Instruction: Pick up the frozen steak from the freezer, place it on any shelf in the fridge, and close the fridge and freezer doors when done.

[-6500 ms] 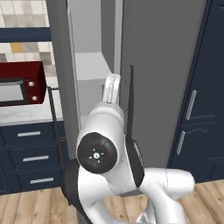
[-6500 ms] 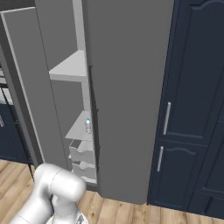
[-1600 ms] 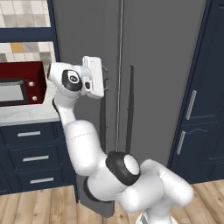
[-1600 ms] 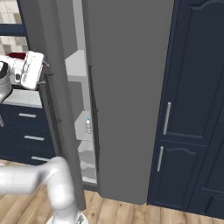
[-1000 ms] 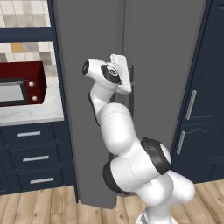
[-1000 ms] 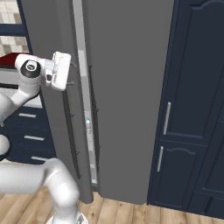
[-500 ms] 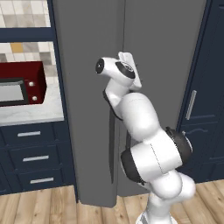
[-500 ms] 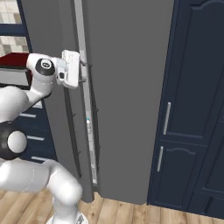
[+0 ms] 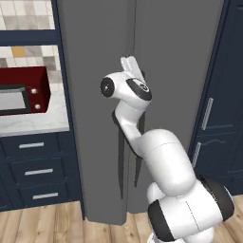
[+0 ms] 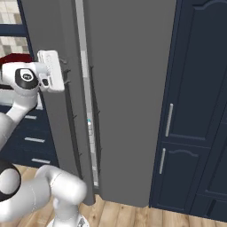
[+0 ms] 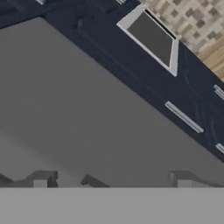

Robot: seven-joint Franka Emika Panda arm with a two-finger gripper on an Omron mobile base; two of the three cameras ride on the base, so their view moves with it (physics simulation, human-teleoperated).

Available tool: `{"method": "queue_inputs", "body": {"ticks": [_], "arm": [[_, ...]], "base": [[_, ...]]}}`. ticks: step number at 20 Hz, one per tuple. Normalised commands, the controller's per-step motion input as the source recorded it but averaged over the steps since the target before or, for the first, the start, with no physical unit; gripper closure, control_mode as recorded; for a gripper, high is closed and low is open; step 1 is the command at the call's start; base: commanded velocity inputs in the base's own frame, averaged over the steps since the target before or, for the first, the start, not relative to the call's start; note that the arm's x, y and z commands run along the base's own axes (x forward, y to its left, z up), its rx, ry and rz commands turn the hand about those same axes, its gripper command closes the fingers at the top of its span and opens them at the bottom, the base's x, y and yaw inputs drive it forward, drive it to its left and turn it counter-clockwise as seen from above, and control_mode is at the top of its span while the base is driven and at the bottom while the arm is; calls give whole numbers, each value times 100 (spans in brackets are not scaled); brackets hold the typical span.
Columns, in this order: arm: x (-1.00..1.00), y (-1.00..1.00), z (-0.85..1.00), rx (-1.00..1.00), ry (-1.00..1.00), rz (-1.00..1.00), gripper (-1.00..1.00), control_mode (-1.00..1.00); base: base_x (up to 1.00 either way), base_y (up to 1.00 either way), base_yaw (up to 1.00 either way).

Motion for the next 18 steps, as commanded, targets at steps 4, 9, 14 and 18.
{"method": "queue_inputs", "body": {"ticks": [4, 9, 14, 18], "arm": [[6, 86, -29, -3, 0, 21, -100, -100], [65, 68, -32, 0, 1, 13, -100, -100], [98, 5, -3, 0, 6, 0, -100, -100], [100, -2, -3, 0, 8, 0, -100, -100]], "base": [[0, 0, 0], [0, 0, 0], [0, 0, 0], [0, 0, 0]]}}
